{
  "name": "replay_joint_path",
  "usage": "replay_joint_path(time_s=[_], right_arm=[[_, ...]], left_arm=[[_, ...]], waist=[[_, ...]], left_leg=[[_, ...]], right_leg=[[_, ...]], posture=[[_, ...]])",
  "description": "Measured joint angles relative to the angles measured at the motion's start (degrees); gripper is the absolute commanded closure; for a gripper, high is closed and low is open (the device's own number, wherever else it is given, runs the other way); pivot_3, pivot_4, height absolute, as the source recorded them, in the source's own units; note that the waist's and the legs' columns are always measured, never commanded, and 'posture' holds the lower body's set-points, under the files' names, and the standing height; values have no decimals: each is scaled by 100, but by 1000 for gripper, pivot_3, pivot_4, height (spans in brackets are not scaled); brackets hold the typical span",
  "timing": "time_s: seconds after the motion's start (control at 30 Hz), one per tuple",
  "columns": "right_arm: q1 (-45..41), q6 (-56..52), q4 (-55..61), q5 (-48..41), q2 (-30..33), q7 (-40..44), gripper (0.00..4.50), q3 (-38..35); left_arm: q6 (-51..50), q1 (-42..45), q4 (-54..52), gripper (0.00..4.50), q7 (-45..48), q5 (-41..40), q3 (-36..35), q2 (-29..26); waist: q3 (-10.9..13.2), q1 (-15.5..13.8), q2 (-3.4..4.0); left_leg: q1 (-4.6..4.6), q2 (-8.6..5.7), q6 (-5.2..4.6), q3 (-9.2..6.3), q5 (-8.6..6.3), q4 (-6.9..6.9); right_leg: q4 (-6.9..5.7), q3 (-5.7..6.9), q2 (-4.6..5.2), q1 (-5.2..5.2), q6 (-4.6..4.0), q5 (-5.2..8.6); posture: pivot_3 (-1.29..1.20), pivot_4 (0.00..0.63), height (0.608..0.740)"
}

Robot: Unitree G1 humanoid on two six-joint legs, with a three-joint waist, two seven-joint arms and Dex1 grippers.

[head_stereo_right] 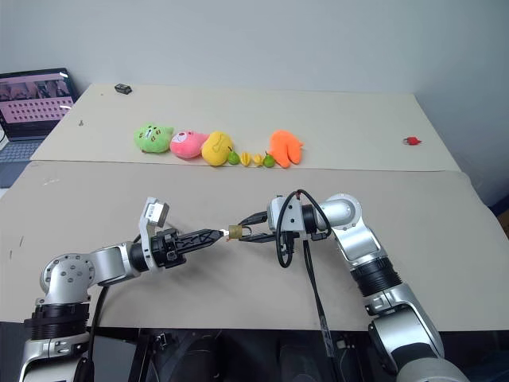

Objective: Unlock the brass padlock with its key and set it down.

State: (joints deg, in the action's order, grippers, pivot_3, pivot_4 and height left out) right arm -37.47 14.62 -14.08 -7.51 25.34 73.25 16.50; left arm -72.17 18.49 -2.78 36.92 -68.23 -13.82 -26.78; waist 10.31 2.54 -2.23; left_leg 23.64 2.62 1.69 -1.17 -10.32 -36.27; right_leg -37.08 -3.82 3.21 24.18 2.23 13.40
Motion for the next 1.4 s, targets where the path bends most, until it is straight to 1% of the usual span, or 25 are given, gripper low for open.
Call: replay_joint_path(time_s=[0.2,0.3,0.33,0.4,0.43,0.47,0.73,0.87,0.97,1.03,1.13,1.27,1.4], right_arm=[[0,0,0,0,8,0,3635,0],[0,1,0,0,10,0,3635,0],[0,1,0,0,11,0,3635,0],[1,1,-1,2,17,0,3635,0],[0,0,0,1,21,0,3635,0],[0,1,-1,2,23,0,3635,0],[1,3,-16,6,30,0,3635,4],[1,3,-39,7,56,-15,3635,2],[2,3,-71,11,73,10,3635,16],[2,4,-94,15,75,36,3635,42],[2,4,-122,46,79,43,3635,55],[2,4,-122,52,82,38,3635,53],[2,5,-125,56,89,38,3635,53]], left_arm=[[178,88,3,2012,-16,167,32,123],[240,112,3,2754,-16,232,65,177],[248,112,3,3090,-16,271,97,186],[250,111,2,3853,-7,287,135,212],[251,112,2,4374,-3,287,134,212],[252,112,2,4458,7,287,134,211],[292,114,-21,4458,100,315,176,199],[576,99,-164,4458,231,594,319,179],[1327,-97,-556,4458,604,1189,675,41],[2123,-301,-790,4458,965,1749,966,-59],[3210,-495,-822,4458,1372,2468,1267,-73],[4129,-580,-781,4458,1683,3043,1450,-66],[4809,-607,-644,4458,1901,3465,1564,-41]], waist=[[0,-5,0],[0,-4,0],[0,-4,0],[0,-5,0],[0,-4,0],[0,-3,0],[0,-5,0],[0,-8,0],[0,0,0],[0,-4,0],[0,-20,0],[0,-25,0],[0,-25,0]], left_leg=[[1,0,0,0,0,0],[1,0,0,0,0,0],[1,-1,0,0,0,0],[2,0,0,0,0,0],[1,0,0,0,0,0],[1,0,0,0,0,0],[1,-1,0,0,0,0],[1,-1,0,0,0,0],[1,0,1,3,0,3],[0,0,1,4,0,4],[1,0,1,5,1,3],[2,0,1,5,1,2],[5,0,1,5,0,2]], right_leg=[[0,0,0,0,0,0],[0,0,0,0,-1,0],[0,0,0,0,0,0],[1,0,0,1,0,0],[1,0,0,1,0,0],[0,0,0,1,0,0],[1,0,0,0,0,0],[1,0,0,0,-1,0],[3,-2,0,2,-2,-1],[4,-2,0,2,-4,-1],[5,-2,1,0,-5,-1],[6,-2,1,1,-4,0],[7,-2,1,2,-3,0]], posture=[[0,150,722],[0,150,722],[0,150,722],[0,150,722],[0,150,722],[0,150,722],[0,150,722],[0,150,722],[0,150,722],[0,150,722],[0,150,722],[0,150,722],[0,150,722]])
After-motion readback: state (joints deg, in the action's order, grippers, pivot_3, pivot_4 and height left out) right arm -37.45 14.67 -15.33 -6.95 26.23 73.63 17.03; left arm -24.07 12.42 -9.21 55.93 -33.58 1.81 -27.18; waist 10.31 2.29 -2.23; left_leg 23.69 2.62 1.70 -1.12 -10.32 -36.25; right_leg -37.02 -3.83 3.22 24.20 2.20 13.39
